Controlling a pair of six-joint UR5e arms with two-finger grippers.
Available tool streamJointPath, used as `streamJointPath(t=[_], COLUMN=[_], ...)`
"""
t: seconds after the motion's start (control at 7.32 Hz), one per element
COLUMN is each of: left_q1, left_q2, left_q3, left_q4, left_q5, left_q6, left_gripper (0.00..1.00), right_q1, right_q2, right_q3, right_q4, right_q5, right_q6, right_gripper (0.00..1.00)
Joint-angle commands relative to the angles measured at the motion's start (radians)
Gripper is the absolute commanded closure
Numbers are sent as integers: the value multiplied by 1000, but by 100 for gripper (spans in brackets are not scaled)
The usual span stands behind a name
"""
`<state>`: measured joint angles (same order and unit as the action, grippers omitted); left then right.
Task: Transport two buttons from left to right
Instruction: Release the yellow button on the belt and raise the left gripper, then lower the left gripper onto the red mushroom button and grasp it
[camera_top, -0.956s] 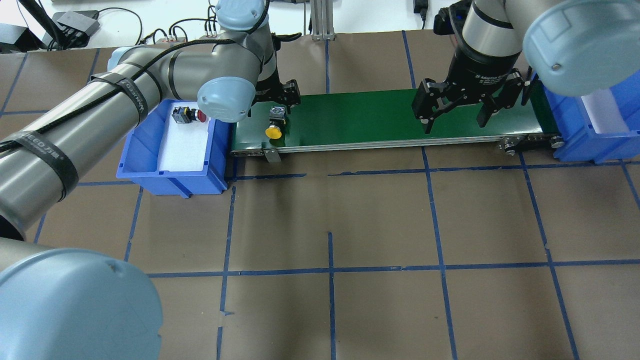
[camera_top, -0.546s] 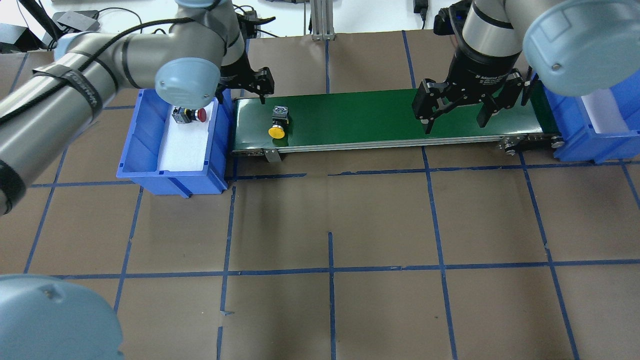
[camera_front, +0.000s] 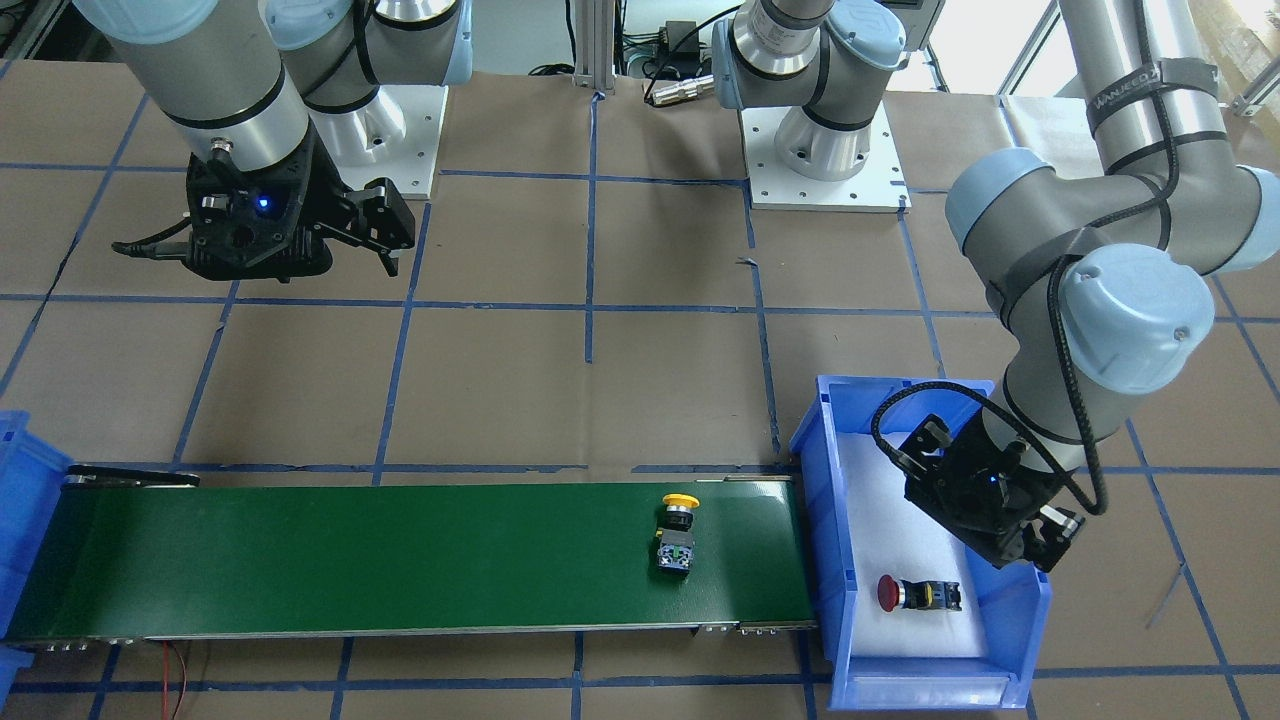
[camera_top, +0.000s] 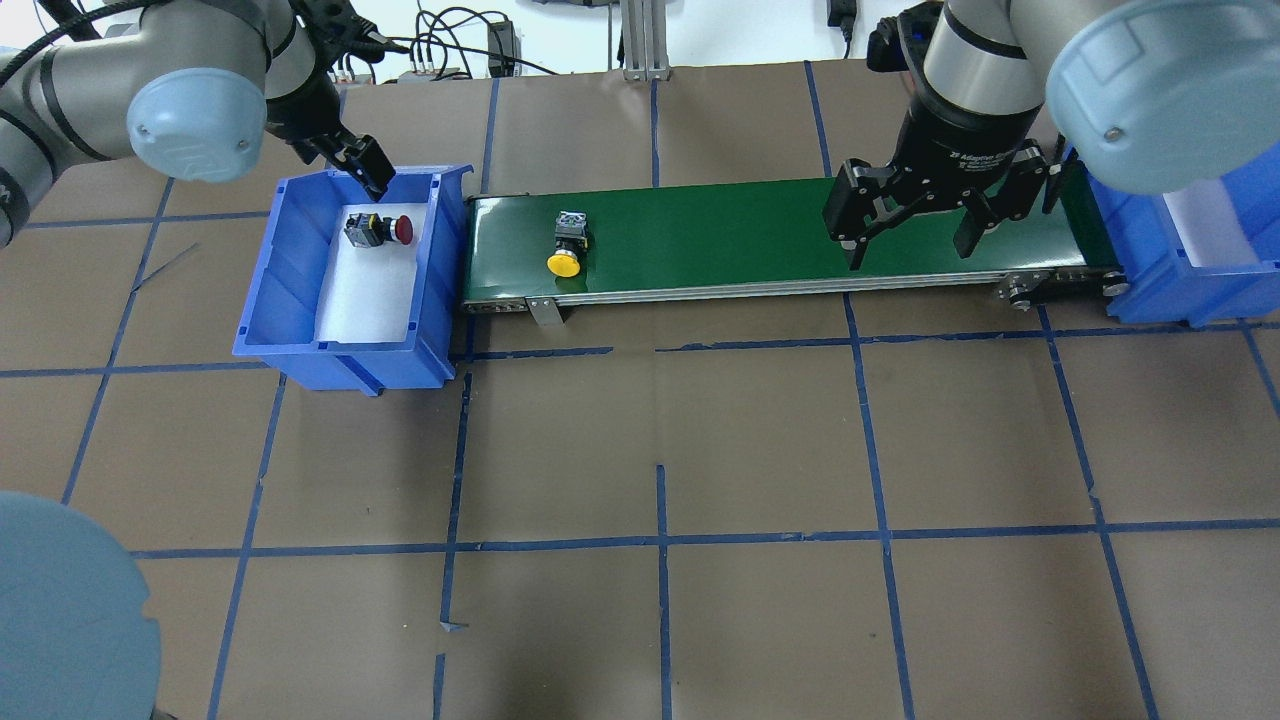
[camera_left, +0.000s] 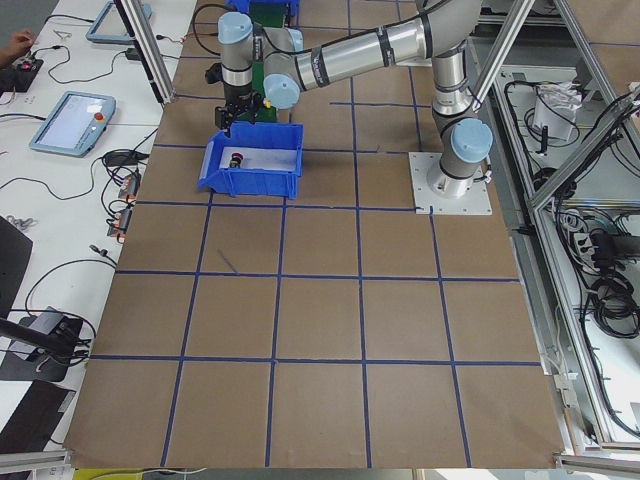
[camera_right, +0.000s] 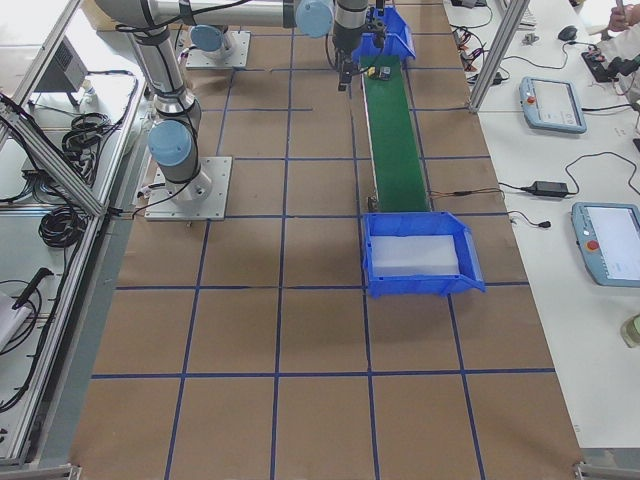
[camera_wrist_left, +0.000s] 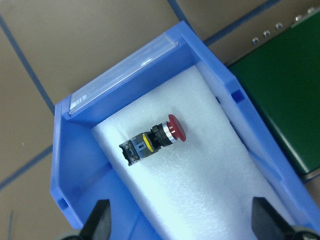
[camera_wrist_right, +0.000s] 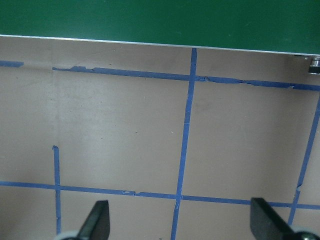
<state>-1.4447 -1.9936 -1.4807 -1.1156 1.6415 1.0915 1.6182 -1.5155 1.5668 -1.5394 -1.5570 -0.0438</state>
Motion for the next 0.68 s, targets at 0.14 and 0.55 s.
streamJointPath(t=[0.14,0.55], left_q1=[20,18], left_q2=[-123,-211], left_q3=[0,4], left_q4=[81,155], left_q5=[-3,4], left_q6=[541,616], left_gripper=[4,5], right_q1=[0,0], right_q2=[0,0], right_q3=[-1,-1], right_q4=[4,4], right_q5=[0,1], right_q6=[1,1], right_gripper=[0,0])
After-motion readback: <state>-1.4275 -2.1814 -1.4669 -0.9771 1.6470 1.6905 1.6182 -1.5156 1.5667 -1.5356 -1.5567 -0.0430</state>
